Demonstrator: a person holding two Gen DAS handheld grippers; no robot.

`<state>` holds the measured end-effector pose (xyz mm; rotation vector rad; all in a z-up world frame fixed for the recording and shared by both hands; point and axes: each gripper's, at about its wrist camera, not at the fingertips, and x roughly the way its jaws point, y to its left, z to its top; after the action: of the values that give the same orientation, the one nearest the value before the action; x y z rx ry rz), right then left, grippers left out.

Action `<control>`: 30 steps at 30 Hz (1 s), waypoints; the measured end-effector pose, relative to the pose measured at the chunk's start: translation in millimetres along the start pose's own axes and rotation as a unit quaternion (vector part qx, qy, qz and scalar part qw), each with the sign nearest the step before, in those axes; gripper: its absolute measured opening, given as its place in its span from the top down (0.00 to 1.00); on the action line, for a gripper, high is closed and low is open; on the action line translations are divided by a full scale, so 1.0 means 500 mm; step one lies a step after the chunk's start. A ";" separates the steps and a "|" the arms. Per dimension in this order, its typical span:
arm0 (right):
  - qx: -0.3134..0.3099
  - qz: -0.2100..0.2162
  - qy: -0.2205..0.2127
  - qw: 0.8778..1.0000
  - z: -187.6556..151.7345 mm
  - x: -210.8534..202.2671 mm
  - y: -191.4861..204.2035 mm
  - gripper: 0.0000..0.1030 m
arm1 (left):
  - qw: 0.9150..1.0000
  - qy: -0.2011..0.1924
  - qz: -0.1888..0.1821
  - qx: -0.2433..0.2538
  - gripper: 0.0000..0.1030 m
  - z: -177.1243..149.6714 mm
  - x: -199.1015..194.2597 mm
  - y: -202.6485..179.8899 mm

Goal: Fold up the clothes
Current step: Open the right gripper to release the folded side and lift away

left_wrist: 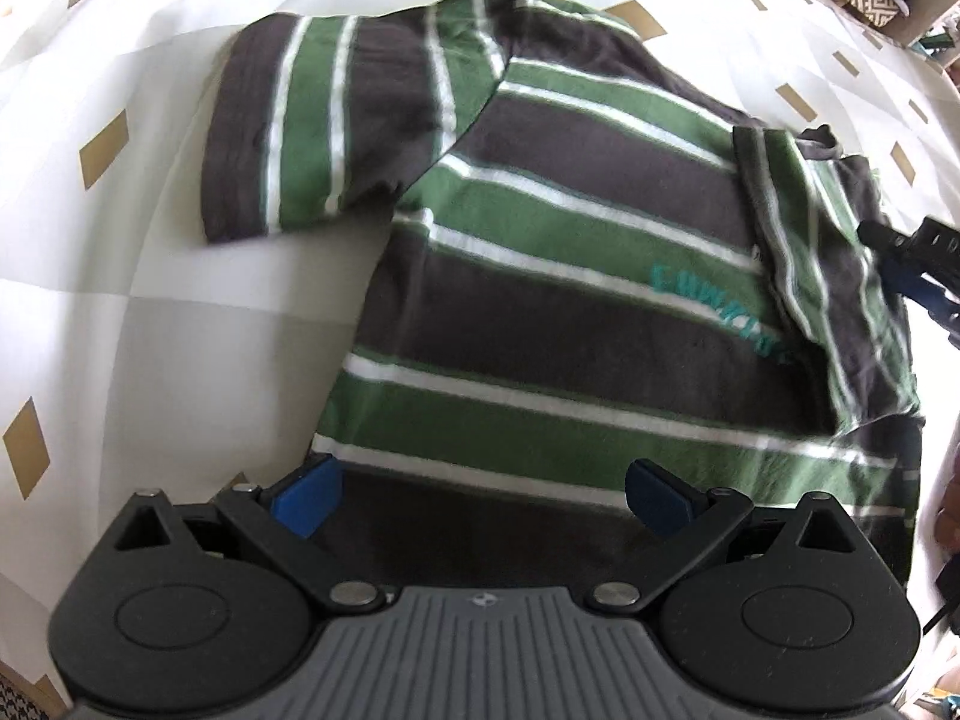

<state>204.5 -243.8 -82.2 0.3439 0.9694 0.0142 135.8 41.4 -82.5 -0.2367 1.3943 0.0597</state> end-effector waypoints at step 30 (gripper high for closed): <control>-0.123 -0.088 0.073 0.986 -0.068 -0.145 0.034 0.45 | 0.998 0.000 0.030 0.048 0.02 -0.105 0.001 0.006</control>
<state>138.1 -230.0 -36.5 0.0291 1.1277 -0.0023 84.5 33.6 -91.8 -0.1156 1.4010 0.0431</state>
